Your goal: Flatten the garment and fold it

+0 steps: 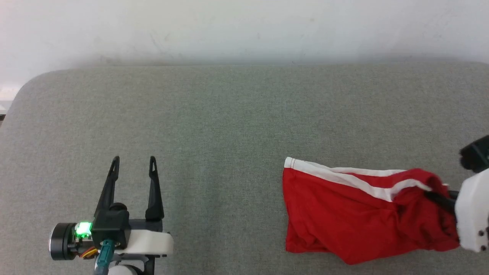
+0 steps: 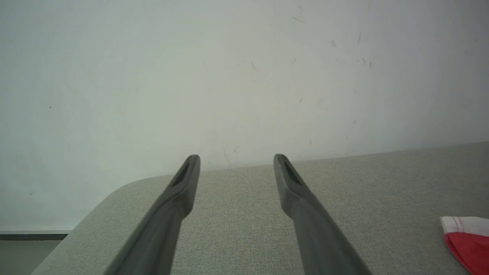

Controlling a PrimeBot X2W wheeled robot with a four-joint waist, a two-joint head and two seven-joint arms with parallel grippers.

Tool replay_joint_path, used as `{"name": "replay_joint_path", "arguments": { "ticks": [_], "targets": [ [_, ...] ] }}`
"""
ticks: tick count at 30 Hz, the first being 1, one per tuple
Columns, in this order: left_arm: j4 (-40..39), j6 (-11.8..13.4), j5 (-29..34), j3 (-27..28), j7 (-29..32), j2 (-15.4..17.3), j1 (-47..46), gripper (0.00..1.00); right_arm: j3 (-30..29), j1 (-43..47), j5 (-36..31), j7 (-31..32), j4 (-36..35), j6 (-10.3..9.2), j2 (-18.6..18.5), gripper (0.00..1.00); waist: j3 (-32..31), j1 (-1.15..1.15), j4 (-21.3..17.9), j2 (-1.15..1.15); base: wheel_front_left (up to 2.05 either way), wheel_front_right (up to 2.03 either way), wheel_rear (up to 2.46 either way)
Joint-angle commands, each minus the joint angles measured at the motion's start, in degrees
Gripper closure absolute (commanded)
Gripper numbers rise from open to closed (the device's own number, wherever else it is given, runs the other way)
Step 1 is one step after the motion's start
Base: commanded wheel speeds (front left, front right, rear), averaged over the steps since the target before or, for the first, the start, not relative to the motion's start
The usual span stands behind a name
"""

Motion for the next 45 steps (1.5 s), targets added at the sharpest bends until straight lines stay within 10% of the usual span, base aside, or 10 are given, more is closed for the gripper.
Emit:
{"name": "replay_joint_path", "arguments": {
  "ticks": [1, 10, 27, 29, 45],
  "targets": [
    [0.1, -0.4, 0.6, 0.0, -0.3, -0.4, 0.4, 0.00, 1.0, 0.2, 1.5, 0.8, -3.0, -0.05, 0.4, 1.00, 0.1, 0.00, 0.2, 0.00, 0.00, 0.00, 0.00],
    [0.1, -0.8, 1.2, -0.9, -0.3, -1.3, -1.8, 0.00, 11.5, -8.9, 0.9, 2.9, -8.5, -0.05, 5.9, 1.00, 2.5, 0.00, 2.2, 0.00, 0.00, 0.00, 0.00],
    [1.4, -1.0, 0.9, -1.4, -0.3, -2.4, -4.2, 0.00, 34.1, -21.3, -3.8, -7.4, 20.1, -0.05, 14.9, 1.00, 5.7, 0.00, 4.2, 0.00, 0.00, 0.00, 0.00],
    [1.7, -0.9, 0.9, -1.2, -0.3, -2.3, -4.0, 0.00, 35.2, -22.3, -3.2, -10.4, 20.2, -0.05, 14.4, 0.00, 5.1, 0.00, 3.5, 0.00, 0.00, 0.00, 0.00],
    [2.4, -1.6, 0.4, 0.6, -0.3, -1.5, -2.4, 0.00, 21.9, -24.2, -10.1, -39.3, 7.7, -0.05, 7.6, 0.00, 0.1, 0.00, -2.3, 0.00, 0.00, 0.00, 0.00]
  ]
}}
